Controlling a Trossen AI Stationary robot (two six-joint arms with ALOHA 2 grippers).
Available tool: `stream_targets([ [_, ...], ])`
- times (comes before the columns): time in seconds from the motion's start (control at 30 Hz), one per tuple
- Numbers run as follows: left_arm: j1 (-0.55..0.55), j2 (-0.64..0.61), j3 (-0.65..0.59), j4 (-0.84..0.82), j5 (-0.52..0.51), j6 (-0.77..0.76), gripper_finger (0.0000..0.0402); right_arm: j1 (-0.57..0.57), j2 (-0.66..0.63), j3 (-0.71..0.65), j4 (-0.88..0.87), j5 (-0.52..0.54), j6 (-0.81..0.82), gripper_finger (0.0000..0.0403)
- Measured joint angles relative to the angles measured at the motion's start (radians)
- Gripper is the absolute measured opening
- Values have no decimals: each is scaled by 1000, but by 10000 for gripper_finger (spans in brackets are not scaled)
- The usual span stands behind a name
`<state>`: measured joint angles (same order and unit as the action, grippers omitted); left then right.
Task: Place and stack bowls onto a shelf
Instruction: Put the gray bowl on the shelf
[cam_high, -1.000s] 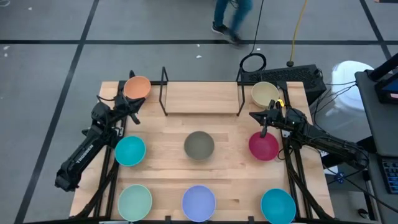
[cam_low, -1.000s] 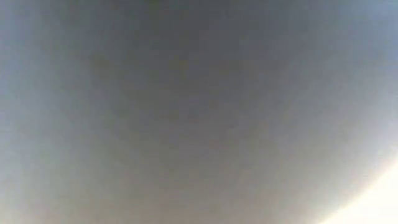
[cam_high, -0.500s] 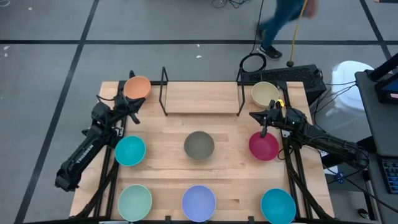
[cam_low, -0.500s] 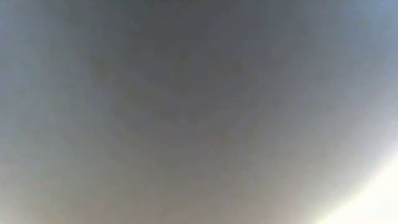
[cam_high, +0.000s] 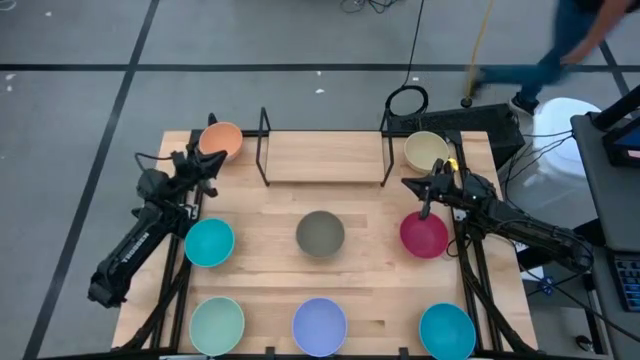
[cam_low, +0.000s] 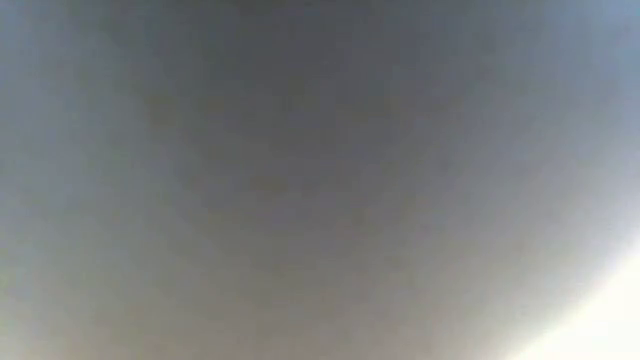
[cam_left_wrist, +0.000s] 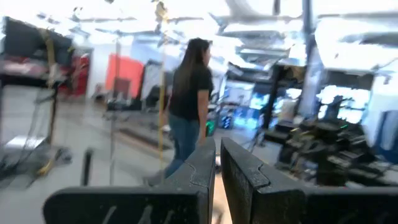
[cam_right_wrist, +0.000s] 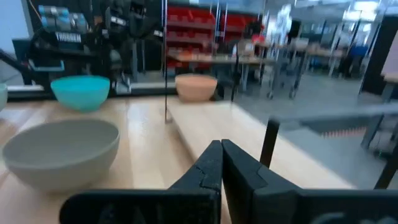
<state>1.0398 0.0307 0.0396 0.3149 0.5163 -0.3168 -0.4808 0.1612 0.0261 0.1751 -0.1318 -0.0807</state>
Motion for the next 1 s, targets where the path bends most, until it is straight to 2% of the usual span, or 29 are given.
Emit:
stream_targets([
  [0.13, -13, 11, 127, -82, 7, 47, 31, 0, 0, 0, 124, 0, -63, 0],
  [0.3, -23, 96, 364, -367, 2, 174, 31, 0, 0, 5, 263, 1, -81, 0],
  [0.47, -33, 223, 568, -546, -3, 268, 31, 0, 9, 89, 110, 13, -72, 0],
  [0.63, -57, 361, 713, -688, -4, 350, 31, 0, 23, 180, -2, 14, -100, 0],
  [0.73, -78, 449, 769, -743, -3, 296, 31, 0, 24, 201, -9, 30, -125, 0],
  [0.87, -103, 539, 795, -738, 1, 127, 31, 0, 24, 207, -9, 30, -169, 0],
  [1.0, -123, 589, 803, -703, 61, 45, 31, 0, 24, 208, -12, 31, -171, 0],
])
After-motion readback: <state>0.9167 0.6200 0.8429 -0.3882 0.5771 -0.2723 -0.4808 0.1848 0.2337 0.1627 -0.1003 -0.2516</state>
